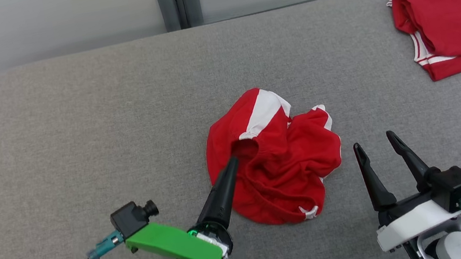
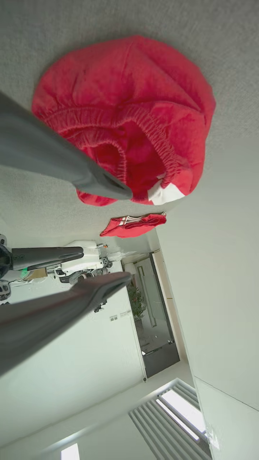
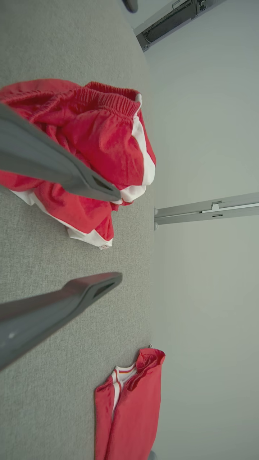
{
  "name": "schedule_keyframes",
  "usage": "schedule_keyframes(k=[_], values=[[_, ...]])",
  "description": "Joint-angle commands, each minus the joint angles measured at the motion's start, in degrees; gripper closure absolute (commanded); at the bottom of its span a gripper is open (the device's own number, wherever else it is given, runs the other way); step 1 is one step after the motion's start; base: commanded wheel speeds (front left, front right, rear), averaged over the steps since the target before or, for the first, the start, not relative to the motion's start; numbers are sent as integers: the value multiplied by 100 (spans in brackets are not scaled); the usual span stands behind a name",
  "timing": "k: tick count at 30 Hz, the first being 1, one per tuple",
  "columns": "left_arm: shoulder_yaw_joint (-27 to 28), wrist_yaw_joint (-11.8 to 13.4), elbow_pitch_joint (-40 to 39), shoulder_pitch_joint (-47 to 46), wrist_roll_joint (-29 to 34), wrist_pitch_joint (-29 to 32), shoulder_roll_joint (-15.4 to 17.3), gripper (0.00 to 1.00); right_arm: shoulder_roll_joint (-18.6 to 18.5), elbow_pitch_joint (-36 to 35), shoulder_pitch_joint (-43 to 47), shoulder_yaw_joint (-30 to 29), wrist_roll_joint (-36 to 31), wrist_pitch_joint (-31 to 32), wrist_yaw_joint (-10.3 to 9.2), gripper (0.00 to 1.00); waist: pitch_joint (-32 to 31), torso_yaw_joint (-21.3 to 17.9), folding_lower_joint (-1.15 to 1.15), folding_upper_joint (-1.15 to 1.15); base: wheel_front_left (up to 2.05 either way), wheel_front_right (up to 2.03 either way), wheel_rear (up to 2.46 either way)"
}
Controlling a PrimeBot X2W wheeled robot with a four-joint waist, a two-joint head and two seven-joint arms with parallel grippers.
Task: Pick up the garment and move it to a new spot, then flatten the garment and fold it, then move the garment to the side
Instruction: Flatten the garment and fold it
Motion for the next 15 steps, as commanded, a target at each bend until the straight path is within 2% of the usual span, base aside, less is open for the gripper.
schedule_keyframes(k=[1, 6, 8, 12, 15], values=[[15, 95, -45, -186, -214, 67, 23, 0, -11, -30, -112, 0, 9, 2, -6, 0, 363, -163, 0, 0, 0, 0, 0], [22, 461, -186, -504, -1234, 214, 23, 0, 14, -34, -293, -4, 6, 2, -6, 0, 638, -266, 0, 0, 0, 0, 0], [18, 588, -211, -624, -1446, 230, 23, 0, 23, -36, -354, -11, 14, 2, -6, 0, 714, -307, 0, 0, 0, 0, 0], [5, 813, -134, -790, -1432, 272, 24, 0, 51, -38, -455, -13, 23, 2, -6, 0, 837, -384, 0, 0, 0, 0, 0], [15, 860, -113, -880, -1382, 265, 47, 0, 67, -45, -508, -4, 33, 2, -6, 0, 917, -440, 0, 0, 0, 0, 0]])
